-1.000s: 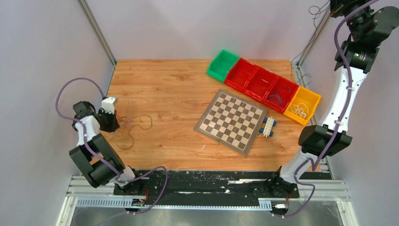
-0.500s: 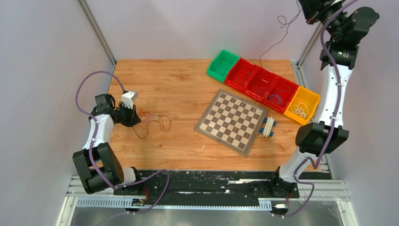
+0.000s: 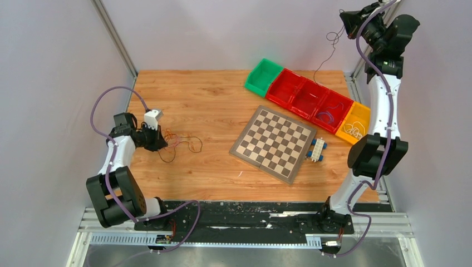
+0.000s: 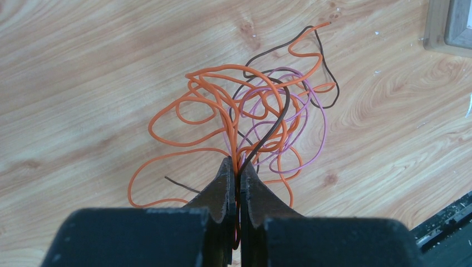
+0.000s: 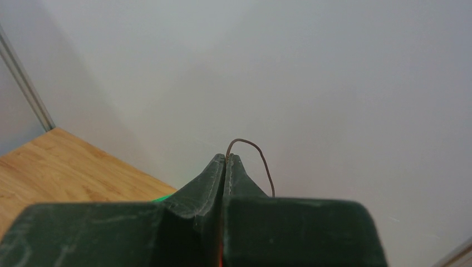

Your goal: Untangle the cables

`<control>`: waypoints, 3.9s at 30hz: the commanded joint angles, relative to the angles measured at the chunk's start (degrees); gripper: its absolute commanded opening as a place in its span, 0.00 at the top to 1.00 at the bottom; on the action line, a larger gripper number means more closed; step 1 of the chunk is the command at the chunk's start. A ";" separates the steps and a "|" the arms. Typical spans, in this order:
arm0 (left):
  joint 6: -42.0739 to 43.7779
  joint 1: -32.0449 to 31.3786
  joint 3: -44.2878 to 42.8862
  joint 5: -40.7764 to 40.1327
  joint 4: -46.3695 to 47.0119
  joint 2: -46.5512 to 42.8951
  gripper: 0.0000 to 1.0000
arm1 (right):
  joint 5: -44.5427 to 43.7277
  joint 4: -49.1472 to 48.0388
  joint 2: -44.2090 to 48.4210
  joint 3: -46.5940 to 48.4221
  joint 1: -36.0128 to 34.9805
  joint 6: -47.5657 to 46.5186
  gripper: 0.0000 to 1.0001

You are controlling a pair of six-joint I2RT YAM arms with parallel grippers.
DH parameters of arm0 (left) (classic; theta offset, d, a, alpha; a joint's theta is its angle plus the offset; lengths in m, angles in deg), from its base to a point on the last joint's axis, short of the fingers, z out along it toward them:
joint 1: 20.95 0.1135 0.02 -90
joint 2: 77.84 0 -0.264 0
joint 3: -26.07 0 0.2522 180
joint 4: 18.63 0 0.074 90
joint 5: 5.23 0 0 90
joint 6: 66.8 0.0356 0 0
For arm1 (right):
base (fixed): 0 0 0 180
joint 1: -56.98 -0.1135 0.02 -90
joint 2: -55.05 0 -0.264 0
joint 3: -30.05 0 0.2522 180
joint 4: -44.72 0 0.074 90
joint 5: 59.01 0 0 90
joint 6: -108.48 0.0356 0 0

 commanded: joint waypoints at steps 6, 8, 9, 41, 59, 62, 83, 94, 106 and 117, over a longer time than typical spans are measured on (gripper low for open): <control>-0.54 -0.23 -0.13 0.62 1.14 0.07 1.00 | -2.99 -0.75 -0.70 3.92 0.15 -5.02 1.00; -0.63 -0.23 -0.07 0.81 1.38 0.08 1.00 | -2.07 0.05 -0.72 2.05 -0.09 -5.78 1.00; -0.70 -0.23 0.00 0.82 1.38 0.13 1.00 | -1.68 0.59 -0.64 0.89 -0.30 -6.29 1.00; 0.39 -0.23 -0.33 0.02 0.87 0.71 1.00 | -2.18 15.04 0.43 -30.96 -5.56 -26.52 1.00; 0.37 -0.23 -1.32 -0.41 0.28 2.44 1.00 | -12.52 19.18 -13.44 -19.96 -8.09 -33.78 0.96; 0.30 -0.23 -1.75 -0.37 -0.04 2.34 1.00 | -12.61 19.53 -11.98 -19.47 -8.09 -33.64 0.68; -4.53 -7.56 -8.58 18.59 -9.48 -3.95 1.00 | 10.42 30.21 6.88 -26.00 -27.04 -29.96 0.00; -1.16 -7.79 -13.06 35.05 -17.39 -13.19 1.00 | 14.88 24.10 5.08 -26.98 -43.15 -33.72 0.21; 0.39 -7.97 -11.96 40.65 -17.09 -18.28 1.00 | 17.80 15.17 2.40 -29.23 -52.89 -28.47 0.28; -5.08 -7.99 -11.10 39.99 -10.51 -18.62 1.00 | 20.89 9.63 0.17 -32.58 -55.95 -23.94 0.26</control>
